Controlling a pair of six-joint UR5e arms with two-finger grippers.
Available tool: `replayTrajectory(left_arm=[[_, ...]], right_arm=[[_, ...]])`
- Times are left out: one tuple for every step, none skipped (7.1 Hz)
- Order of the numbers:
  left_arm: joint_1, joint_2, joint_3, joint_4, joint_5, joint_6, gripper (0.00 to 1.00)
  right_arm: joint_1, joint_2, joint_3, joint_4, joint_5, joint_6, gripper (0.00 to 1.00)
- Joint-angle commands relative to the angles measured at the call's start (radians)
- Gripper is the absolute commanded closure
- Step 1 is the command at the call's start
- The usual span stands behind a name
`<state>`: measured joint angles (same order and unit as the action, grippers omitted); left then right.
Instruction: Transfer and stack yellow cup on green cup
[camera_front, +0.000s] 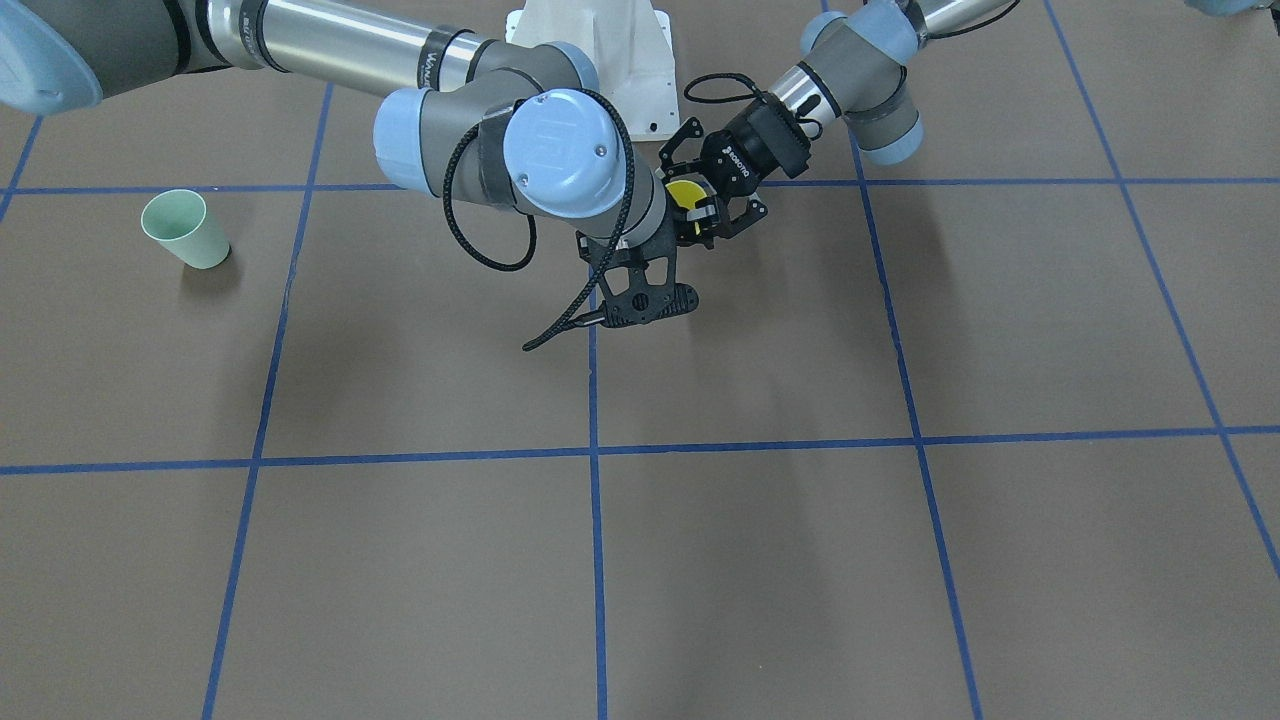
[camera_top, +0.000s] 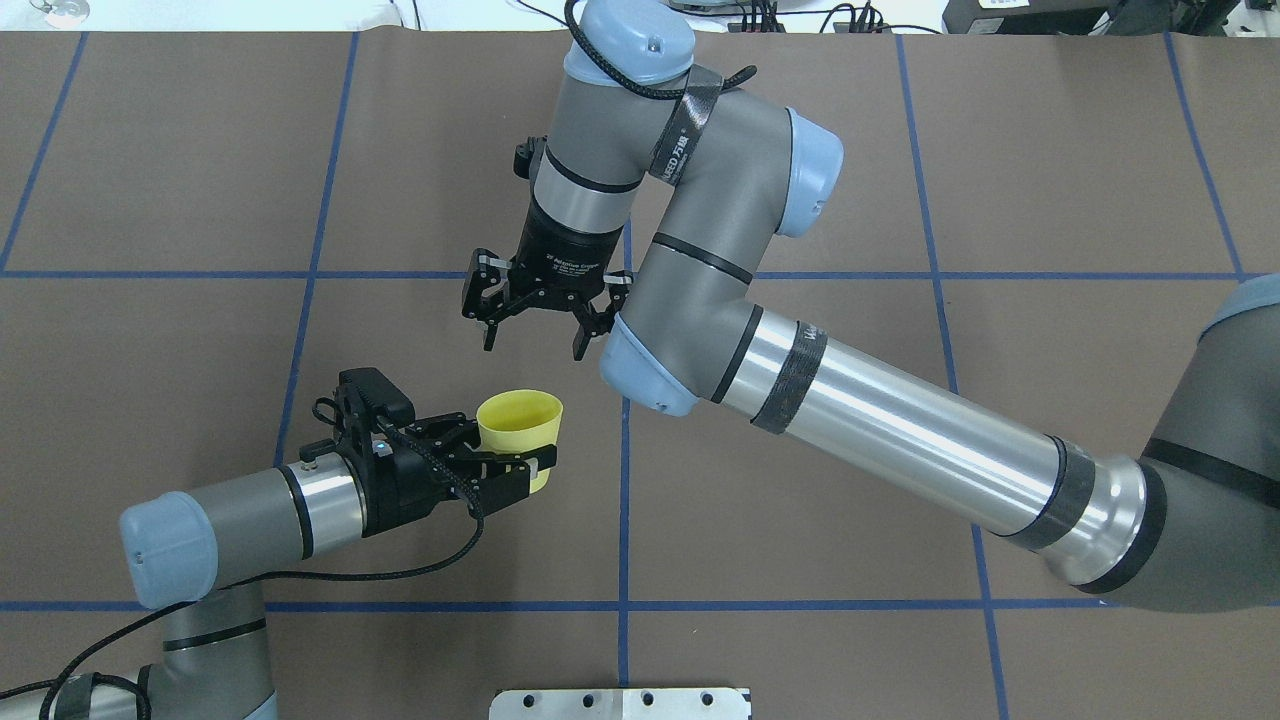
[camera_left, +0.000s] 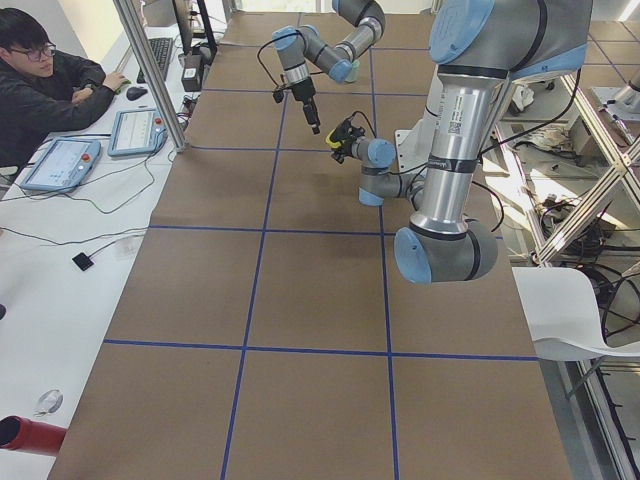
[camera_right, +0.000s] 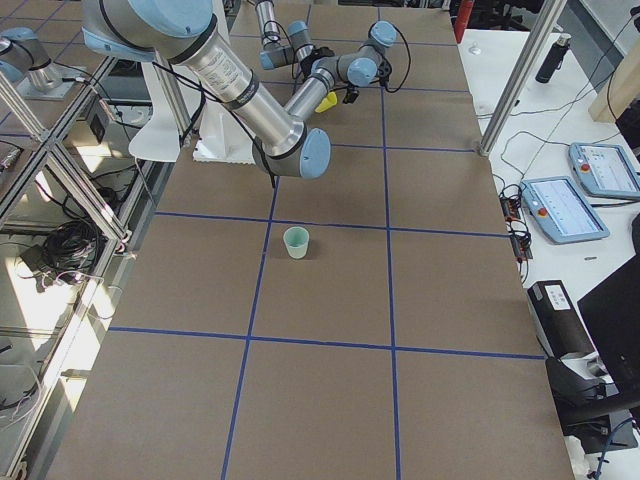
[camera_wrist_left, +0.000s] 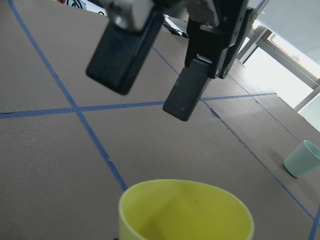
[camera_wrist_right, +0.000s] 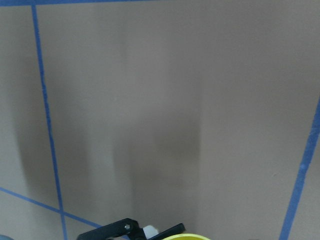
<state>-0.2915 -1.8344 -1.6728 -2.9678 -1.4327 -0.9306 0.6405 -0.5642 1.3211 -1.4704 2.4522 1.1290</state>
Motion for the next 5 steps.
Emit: replayTrajectory(left_arm=[[0.000,0.000,0.001,-0.002,-0.002,-0.001,0.85],[0.000,0.000,-0.001,-0.002,0.000,-0.001,0.85],[0.000,-0.002,-0.001,0.000,0.000,-0.001,0.85],[0.000,-0.002,-0.001,-0.003,0.000,-0.001,0.85],[0.000,-0.002,-0.002,-0.007,-0.002,-0.001,0.85]], right_arm=[[-0.001,-0.017,0.006,-0.019,-0.002,-0.008,0.11],[-0.002,-0.029,0.009,-0.019,-0.004,-0.009,0.15],[-0.005,-0.034,0.010,-0.019,-0.005,-0.009,0.16],[-0.007,-0.045,0.026,-0.019,-0.005,-0.009,0.16],[-0.012,-0.066,0.055,-0.019,-0.005,-0.009,0.16]])
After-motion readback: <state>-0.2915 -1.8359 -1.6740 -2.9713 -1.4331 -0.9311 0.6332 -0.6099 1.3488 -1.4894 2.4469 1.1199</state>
